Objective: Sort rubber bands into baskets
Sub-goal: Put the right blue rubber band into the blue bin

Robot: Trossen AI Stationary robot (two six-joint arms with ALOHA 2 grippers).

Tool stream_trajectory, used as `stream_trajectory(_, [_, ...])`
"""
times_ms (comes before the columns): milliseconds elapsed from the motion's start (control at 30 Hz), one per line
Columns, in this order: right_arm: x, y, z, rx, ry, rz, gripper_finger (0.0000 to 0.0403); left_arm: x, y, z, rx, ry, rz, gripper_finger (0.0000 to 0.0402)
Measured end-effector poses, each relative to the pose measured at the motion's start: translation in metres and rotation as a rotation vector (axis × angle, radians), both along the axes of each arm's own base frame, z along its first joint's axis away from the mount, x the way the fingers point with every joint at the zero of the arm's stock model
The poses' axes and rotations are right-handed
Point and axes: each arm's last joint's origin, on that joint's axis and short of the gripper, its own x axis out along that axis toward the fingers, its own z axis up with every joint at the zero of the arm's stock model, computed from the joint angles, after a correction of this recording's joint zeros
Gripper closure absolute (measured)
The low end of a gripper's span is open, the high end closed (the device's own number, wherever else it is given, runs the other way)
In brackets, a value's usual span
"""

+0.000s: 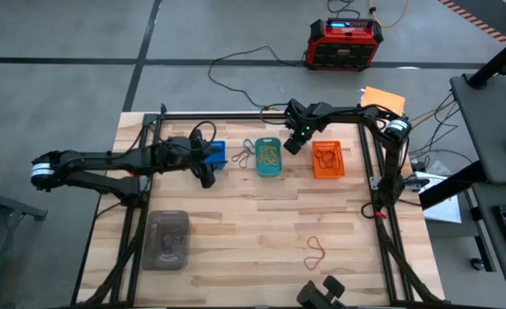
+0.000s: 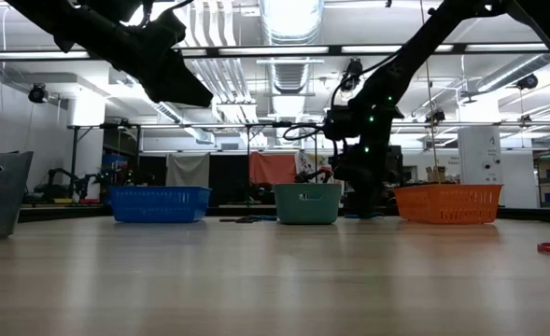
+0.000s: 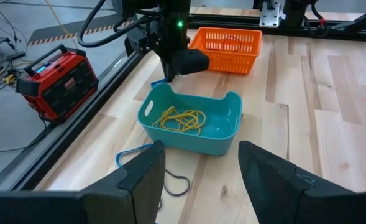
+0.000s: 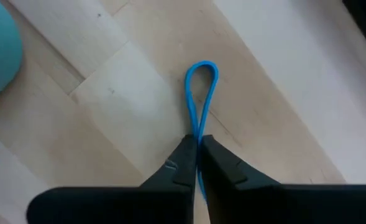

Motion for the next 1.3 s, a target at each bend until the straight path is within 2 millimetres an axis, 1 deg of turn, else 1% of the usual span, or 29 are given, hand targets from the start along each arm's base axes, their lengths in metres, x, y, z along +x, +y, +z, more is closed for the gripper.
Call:
stream_trajectory(67, [0.002, -0.001, 0.004, -0.010, -0.009, 0.000, 0.0393, 0.000, 0.000, 0.000, -0.005, -0.002, 0.002, 0.0214])
stream_trajectory(133, [0.004, -0.003, 0.013, -0.024, -0.026, 0.000, 0.0394, 0.000, 0.000, 0.000, -0.007, -0.003, 0.003, 0.0214])
stream_trajectory(300, [0.006, -0.002, 0.043, -0.070, -0.076, 0.006, 0.0394, 0.000, 0.000, 0.000, -0.015, -0.006, 0.007, 0.0214])
stream_trajectory(367, [0.008, 0.003, 0.060, -0.102, -0.117, 0.020, 0.0394, 0.000, 0.000, 0.000, -0.018, -0.007, 0.001, 0.0214])
stream_trajectory(500, [0.014, 0.021, 0.096, -0.172, -0.212, 0.073, 0.0394, 0.001, -0.002, 0.001, -0.017, -0.013, -0.067, 0.0214])
stream_trajectory(600, [0.021, 0.042, 0.116, -0.211, -0.274, 0.136, 0.0394, 0.002, -0.003, 0.003, -0.019, -0.035, -0.123, 0.0214])
stream_trajectory(700, [0.030, 0.067, 0.133, -0.246, -0.342, 0.216, 0.0394, 0.003, -0.005, 0.005, -0.017, -0.054, -0.184, 0.0214])
stream_trajectory(767, [0.038, 0.087, 0.138, -0.259, -0.368, 0.292, 0.0394, 0.004, -0.006, 0.005, -0.019, -0.059, -0.219, 0.0214])
stream_trajectory(867, [0.053, 0.120, 0.140, -0.269, -0.400, 0.423, 0.0394, 0.004, -0.006, 0.005, -0.018, -0.062, -0.250, 0.0214])
stream_trajectory(967, [0.066, 0.152, 0.141, -0.288, -0.438, 0.557, 0.0394, 0.006, -0.006, 0.004, -0.021, -0.069, -0.268, 0.0214])
stream_trajectory(1033, [0.075, 0.169, 0.139, -0.292, -0.467, 0.613, 0.0394, 0.009, -0.006, 0.003, -0.019, -0.070, -0.289, 0.0214])
stream_trajectory(1100, [0.082, 0.182, 0.139, -0.302, -0.505, 0.648, 0.0394, 0.011, -0.007, 0.001, -0.022, -0.067, -0.324, 0.0214])
stream_trajectory(1167, [0.087, 0.190, 0.140, -0.318, -0.543, 0.675, 0.0394, 0.016, -0.007, -0.002, -0.021, -0.067, -0.347, 0.0214])
stream_trajectory(1300, [0.094, 0.198, 0.140, -0.344, -0.592, 0.705, 0.0394, 0.025, -0.005, -0.007, -0.013, -0.089, -0.359, 0.0214])
